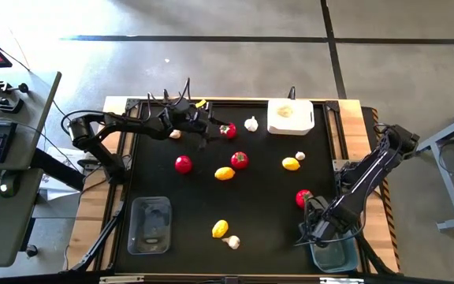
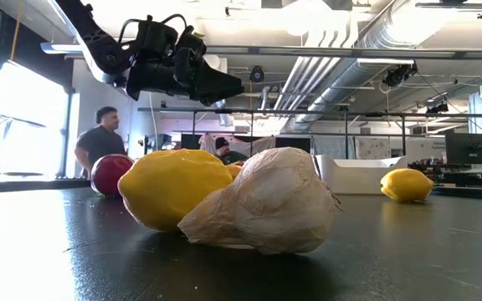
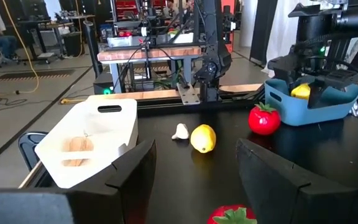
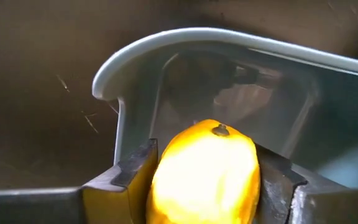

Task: Sort produce into baskets
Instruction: Put the lemon into the blue bin, then put the tomato into the transparent bin

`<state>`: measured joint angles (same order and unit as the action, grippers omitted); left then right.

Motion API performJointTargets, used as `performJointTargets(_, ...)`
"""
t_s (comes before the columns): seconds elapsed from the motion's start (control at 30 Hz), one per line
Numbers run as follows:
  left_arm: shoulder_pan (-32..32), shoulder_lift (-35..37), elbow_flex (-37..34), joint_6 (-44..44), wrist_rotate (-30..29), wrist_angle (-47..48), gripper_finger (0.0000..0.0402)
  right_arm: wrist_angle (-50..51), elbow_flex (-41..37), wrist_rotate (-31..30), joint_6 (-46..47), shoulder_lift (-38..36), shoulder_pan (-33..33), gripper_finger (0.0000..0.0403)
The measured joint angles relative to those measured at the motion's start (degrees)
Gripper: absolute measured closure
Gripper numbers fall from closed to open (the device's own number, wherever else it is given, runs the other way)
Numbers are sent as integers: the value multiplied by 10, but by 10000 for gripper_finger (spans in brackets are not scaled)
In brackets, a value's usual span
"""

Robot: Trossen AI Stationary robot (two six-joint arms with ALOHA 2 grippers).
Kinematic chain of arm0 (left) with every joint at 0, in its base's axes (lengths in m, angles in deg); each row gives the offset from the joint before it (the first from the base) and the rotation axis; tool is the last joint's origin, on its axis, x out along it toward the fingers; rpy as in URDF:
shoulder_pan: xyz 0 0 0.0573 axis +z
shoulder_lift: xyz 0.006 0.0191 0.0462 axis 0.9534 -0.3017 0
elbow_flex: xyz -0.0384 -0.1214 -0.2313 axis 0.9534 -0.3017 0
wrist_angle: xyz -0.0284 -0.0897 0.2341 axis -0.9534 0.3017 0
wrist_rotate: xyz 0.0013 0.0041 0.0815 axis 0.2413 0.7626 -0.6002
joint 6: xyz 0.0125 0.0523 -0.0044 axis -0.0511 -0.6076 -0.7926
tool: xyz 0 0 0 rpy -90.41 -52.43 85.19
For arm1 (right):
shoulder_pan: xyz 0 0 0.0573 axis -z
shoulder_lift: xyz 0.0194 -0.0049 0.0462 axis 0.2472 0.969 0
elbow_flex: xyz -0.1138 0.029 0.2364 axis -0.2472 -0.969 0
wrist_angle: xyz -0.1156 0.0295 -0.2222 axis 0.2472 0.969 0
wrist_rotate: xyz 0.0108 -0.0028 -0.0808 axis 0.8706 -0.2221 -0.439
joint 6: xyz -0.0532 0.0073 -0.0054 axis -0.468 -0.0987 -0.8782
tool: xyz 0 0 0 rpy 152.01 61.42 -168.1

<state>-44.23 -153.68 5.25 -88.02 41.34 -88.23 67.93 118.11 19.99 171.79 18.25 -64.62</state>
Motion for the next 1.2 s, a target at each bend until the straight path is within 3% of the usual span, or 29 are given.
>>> performJointTargets(0.27,0,0,0,2,0,0,193,16,0,-10,-9,0,0,157)
performJointTargets(0.53,0,0,0,2,0,0,193,-3,0,-11,-32,0,1,154)
performJointTargets(0.63,0,0,0,5,1,0,193,-4,9,15,-38,0,4,163)
performJointTargets(0.83,14,0,0,26,4,-10,202,53,70,62,-86,0,13,250)
performJointTargets(1.03,30,0,0,27,11,0,263,123,107,11,-170,-9,39,386)
performJointTargets(1.2,30,0,0,27,13,8,334,119,91,-96,-268,-37,81,386)
